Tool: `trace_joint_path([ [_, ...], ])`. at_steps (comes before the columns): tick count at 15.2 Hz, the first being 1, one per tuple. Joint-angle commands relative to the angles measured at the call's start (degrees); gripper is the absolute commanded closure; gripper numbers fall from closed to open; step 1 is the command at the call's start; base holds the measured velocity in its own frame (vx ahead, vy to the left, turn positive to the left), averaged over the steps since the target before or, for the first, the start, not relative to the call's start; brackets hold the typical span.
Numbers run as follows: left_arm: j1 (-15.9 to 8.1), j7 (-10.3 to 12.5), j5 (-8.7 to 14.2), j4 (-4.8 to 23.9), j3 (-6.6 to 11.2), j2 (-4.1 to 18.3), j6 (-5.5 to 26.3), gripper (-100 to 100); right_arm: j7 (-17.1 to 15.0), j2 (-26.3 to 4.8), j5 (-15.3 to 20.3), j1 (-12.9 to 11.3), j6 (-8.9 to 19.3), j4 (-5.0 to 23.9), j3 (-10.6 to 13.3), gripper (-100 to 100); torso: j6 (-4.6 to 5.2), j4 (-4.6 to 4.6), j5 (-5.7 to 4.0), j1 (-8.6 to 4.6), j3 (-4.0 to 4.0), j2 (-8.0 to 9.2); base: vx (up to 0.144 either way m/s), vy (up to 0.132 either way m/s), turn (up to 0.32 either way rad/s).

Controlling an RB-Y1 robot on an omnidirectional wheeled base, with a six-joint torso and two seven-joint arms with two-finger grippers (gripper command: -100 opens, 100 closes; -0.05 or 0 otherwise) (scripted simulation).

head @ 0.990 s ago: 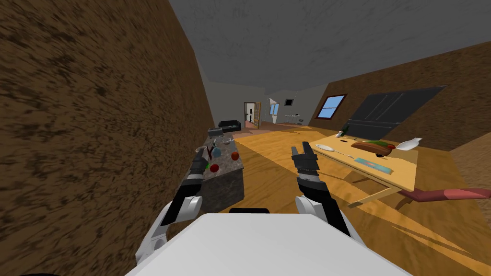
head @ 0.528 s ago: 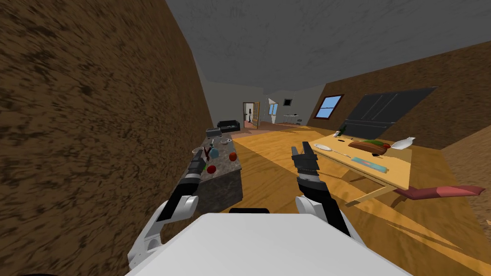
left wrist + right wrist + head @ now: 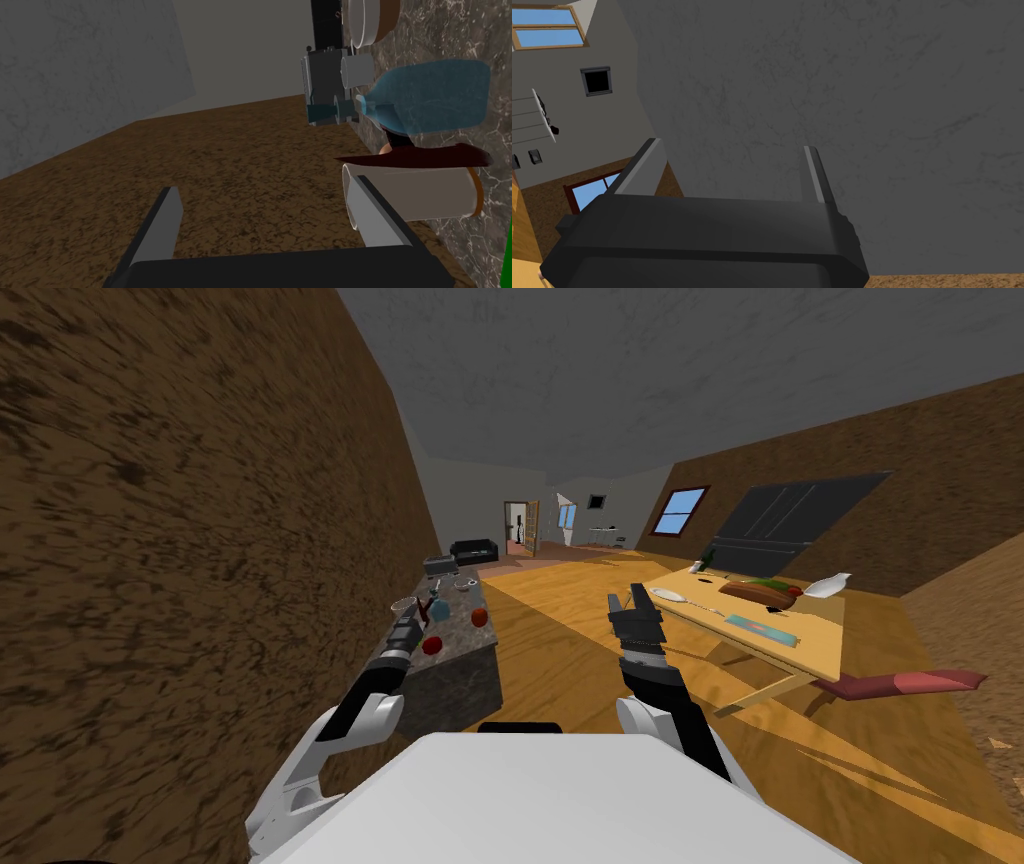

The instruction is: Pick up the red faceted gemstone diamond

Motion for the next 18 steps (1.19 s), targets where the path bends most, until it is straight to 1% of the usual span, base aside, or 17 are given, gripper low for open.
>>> trace_joint_path([
  [1, -0.2, 0.6, 0.8, 0.4, 1.27, 0.8, 2.9, -100, 0.0, 0.0, 0.0, 0.0, 0.0, 0.0, 0.0, 0, 0.00, 0.00, 0.00, 0.00, 0.00, 0.00, 0.023, -0.037, -0.030],
  [2, -0.2, 0.6, 0.8, 0.4, 1.27, 0.8, 3.5, -100, 0.0, 0.0, 0.0, 0.0, 0.0, 0.0, 0.0, 0, 0.00, 0.00, 0.00, 0.01, 0.00, 0.00, 0.027, -0.041, -0.033],
  [3, -0.4, 1.2, 1.5, 0.7, 2.42, 1.5, 4.9, -100, 0.0, 0.0, 0.0, 0.0, 0.0, 0.0, 0.0, 0, 0.00, 0.00, 0.01, 0.01, 0.00, 0.00, 0.035, -0.058, -0.051],
  [5, -0.4, 1.2, 1.5, 0.7, 2.42, 1.5, 6.4, -100, 0.0, 0.0, 0.0, 0.0, 0.0, 0.0, 0.0, 0, 0.00, -0.01, -0.01, -0.06, -0.02, -0.04, 0.031, -0.050, -0.019],
  [6, -0.6, 1.8, 2.2, 1.0, 3.58, 2.1, 8.3, -100, 0.0, 0.0, 0.0, 0.0, 0.0, 0.0, 0.0, 0, 0.00, -0.01, -0.01, -0.03, -0.01, -0.02, 0.027, -0.039, -0.031],
  [7, -0.6, 1.8, 2.2, 1.0, 3.58, 2.1, 9.2, -100, 0.0, 0.0, 0.0, 0.0, 0.0, 0.0, 0.0, 0, 0.00, 0.00, 0.00, -0.01, -0.01, -0.02, 0.027, -0.042, -0.035],
  [8, -0.6, 1.8, 2.2, 1.0, 3.58, 2.1, 9.3, -100, 0.0, 0.0, 0.0, 0.0, 0.0, 0.0, 0.0, 0, 0.00, 0.00, 0.00, 0.00, -0.01, -0.01, 0.016, -0.033, -0.011],
  [9, -0.8, 2.4, 2.9, 1.3, 4.75, 2.7, 11.4, -100, 0.0, 0.0, 0.0, 0.0, 0.0, 0.0, 0.0, 0, 0.00, 0.00, 0.00, 0.01, 0.01, 0.01, 0.027, -0.045, -0.035],
  [10, -0.8, 2.4, 2.9, 1.3, 4.75, 2.7, 12.2, -100, 0.0, 0.0, 0.0, 0.0, 0.0, 0.0, 0.0, 0, 0.01, 0.00, 0.00, -0.01, 0.00, 0.00, 0.031, -0.046, -0.036],
  [11, -1.0, 3.0, 3.7, 1.6, 5.91, 3.3, 13.7, -100, 0.0, 0.0, 0.0, 0.0, 0.0, 0.0, 0.0, 0, 0.00, 0.00, 0.00, -0.02, 0.00, -0.01, 0.032, -0.053, -0.045],
  [12, -1.0, 3.0, 3.7, 1.6, 5.91, 3.3, 15.1, -100, 0.0, 0.0, 0.0, 0.0, 0.0, 0.0, 0.0, 0, 0.00, 0.00, -0.01, -0.03, -0.01, -0.02, 0.039, -0.057, -0.034],
  [13, -1.0, 3.0, 3.7, 1.6, 5.91, 3.3, 15.1, -100, 0.0, 0.0, 0.0, 0.0, 0.0, 0.0, 0.0, 0, 0.00, -0.01, -0.01, -0.06, -0.02, -0.03, 0.029, -0.044, -0.005],
  [14, -1.1, 3.6, 4.4, 1.9, 7.08, 3.8, 17.4, -100, 0.0, 0.0, 0.0, 0.0, 0.0, 0.0, 0.0, 0, 0.00, -0.01, -0.01, -0.03, -0.01, -0.02, 0.028, -0.047, -0.027],
  [15, -1.1, 3.6, 4.4, 1.9, 7.08, 3.8, 18.1, -100, 0.0, 0.0, 0.0, 0.0, 0.0, 0.0, 0.0, 0, 0.00, 0.00, 0.00, -0.03, -0.01, -0.02, 0.028, -0.048, -0.032],
  [16, -1.3, 4.2, 5.1, 2.2, 8.23, 4.3, 19.5, -100, 0.0, 0.0, 0.0, 0.0, 0.0, 0.0, 0.0, 0, 0.00, 0.00, 0.00, -0.03, -0.01, -0.01, 0.038, -0.063, -0.053],
  [17, -1.3, 4.2, 5.1, 2.2, 8.23, 4.3, 20.7, -100, 0.0, 0.0, 0.0, 0.0, 0.0, 0.0, 0.0, 0, 0.01, 0.00, -0.01, -0.07, -0.02, -0.03, 0.038, -0.064, -0.037],
  [18, -1.3, 4.2, 5.1, 2.2, 8.23, 4.3, 21.0, -100, 0.0, 0.0, 0.0, 0.0, 0.0, 0.0, 0.0, 0, 0.00, -0.01, -0.02, -0.09, -0.02, -0.04, 0.024, -0.039, -0.002],
])
